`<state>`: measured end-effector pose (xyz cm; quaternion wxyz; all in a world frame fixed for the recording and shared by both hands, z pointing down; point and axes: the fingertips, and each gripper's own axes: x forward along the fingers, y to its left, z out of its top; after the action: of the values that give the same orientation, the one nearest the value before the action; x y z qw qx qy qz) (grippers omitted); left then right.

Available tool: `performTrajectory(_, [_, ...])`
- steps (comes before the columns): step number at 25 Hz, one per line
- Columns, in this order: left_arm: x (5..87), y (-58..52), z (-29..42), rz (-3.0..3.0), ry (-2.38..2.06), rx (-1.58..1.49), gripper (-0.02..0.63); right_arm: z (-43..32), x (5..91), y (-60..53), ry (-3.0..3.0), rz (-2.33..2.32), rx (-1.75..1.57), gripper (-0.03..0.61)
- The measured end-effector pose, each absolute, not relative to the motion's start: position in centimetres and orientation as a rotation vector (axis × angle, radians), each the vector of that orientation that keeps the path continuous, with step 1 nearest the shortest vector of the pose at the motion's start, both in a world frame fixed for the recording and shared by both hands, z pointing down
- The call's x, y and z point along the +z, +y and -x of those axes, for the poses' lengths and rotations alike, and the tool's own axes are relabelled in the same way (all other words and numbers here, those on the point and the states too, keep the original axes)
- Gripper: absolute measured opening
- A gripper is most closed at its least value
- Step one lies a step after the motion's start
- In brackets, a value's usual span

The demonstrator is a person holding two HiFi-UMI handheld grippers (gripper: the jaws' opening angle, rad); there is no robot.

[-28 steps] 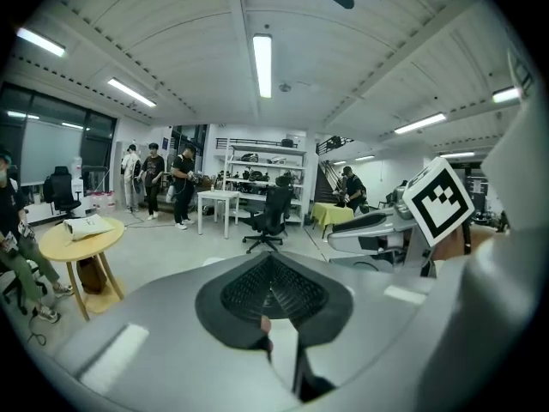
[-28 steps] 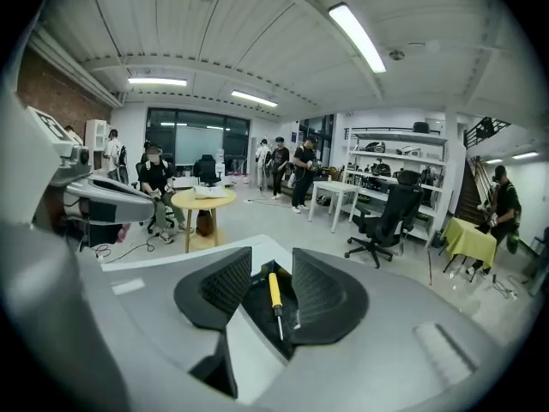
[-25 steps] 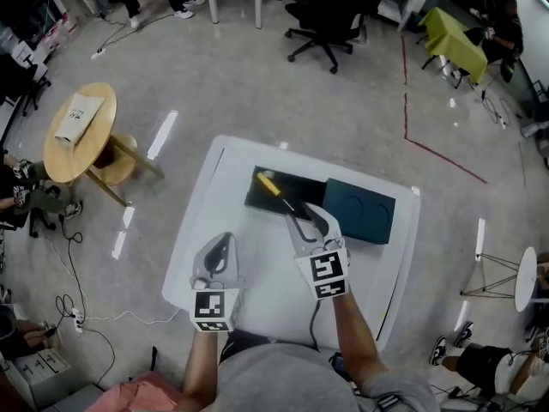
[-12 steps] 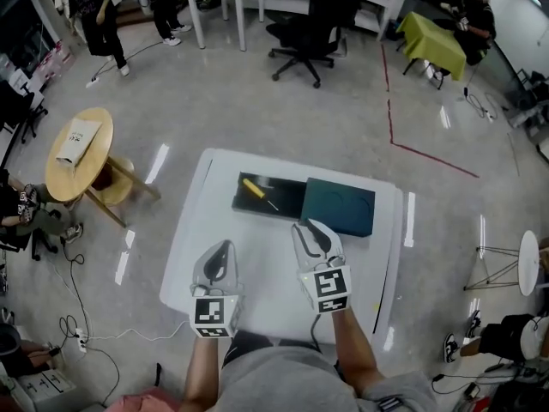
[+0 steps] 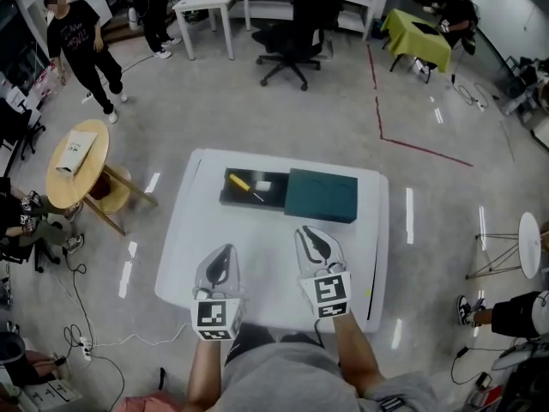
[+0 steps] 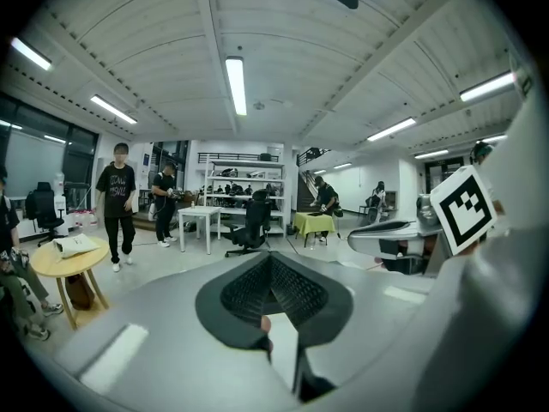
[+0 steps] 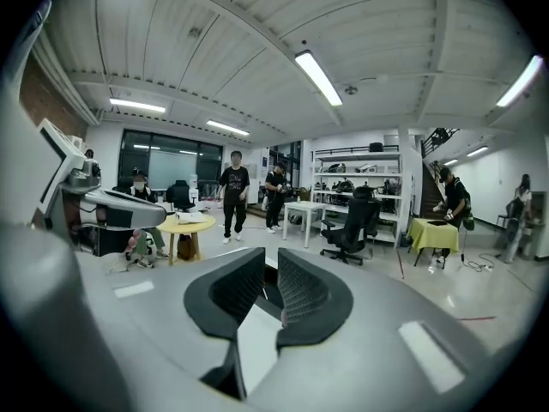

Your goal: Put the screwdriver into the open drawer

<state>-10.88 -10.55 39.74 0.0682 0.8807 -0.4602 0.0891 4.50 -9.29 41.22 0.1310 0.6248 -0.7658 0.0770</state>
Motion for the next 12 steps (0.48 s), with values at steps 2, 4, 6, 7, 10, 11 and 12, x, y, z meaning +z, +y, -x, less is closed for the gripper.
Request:
performTrajectory(2, [39.6, -9.5, 10.4, -2.661, -1.378, 0.27, 0.011, -4.9, 40.9, -8.1, -2.223, -1.828, 0.216, 0.03])
performTrajectory(4, [39.4, -8.5, 9.9, -2.669, -1.371, 0.271, 0.011, -5.3, 40.6, -7.0, -2.22, -1.84, 0.209, 0.018])
performTrajectory(6, [39.3, -7.5, 9.4, -2.676, -1.365, 0.27, 0.012, -5.8, 40.5, -5.8, -2.216, -1.845, 0.204, 0.017])
performTrajectory(7, [39.3, -6.9, 9.0, -2.68, -1.362, 0.269, 0.012, -6.0, 40.5, -5.3, -2.216, -1.848, 0.203, 0.014])
performTrajectory(10, [39.2, -5.5, 8.1, -2.689, -1.348, 0.264, 0.011, -6.8, 40.4, -3.8, -2.22, -1.86, 0.201, 0.007])
performTrajectory(11, [39.2, -5.1, 7.9, -2.692, -1.346, 0.263, 0.011, -6.9, 40.4, -3.4, -2.222, -1.863, 0.2, 0.005])
performTrajectory(12, [39.2, -4.7, 7.8, -2.696, -1.343, 0.264, 0.011, -7.0, 40.4, -2.9, -2.222, -1.863, 0.2, 0.005])
